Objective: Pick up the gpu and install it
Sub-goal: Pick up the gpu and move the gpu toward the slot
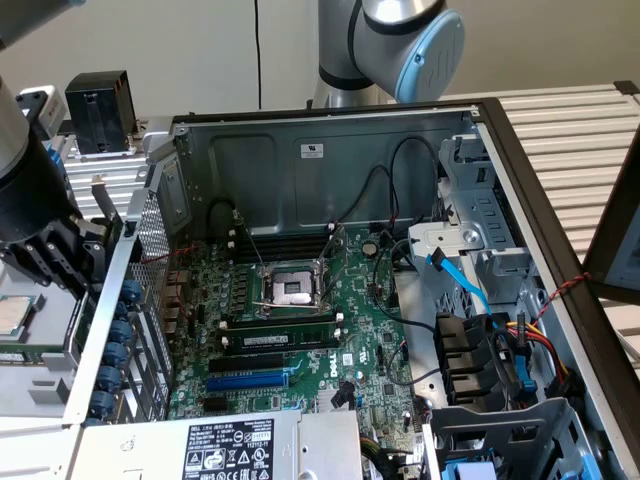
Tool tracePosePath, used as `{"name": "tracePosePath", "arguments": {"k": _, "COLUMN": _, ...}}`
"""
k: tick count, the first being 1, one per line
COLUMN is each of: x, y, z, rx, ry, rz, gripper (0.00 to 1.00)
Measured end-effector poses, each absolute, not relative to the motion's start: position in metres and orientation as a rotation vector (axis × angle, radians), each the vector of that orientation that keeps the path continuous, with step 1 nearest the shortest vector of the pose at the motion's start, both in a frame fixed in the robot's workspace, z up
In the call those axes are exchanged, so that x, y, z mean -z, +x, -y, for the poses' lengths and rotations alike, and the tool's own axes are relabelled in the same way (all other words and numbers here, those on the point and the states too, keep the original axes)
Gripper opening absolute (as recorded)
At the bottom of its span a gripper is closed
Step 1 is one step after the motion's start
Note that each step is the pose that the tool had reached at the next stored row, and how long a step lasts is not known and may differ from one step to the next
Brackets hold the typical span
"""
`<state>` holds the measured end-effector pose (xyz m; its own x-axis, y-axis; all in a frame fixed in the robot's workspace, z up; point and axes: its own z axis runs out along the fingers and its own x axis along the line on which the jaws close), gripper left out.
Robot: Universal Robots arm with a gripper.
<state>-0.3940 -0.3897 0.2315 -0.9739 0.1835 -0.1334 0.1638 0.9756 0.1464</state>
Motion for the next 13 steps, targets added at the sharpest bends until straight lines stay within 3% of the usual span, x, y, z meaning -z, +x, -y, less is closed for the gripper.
{"name": "tracePosePath", "arguments": {"k": 13, "x": -0.2414, "y": -0.3936, "z": 0.3902, "rx": -0.201, "ry": 0.267, "rz": -2.997, "gripper": 0.28}}
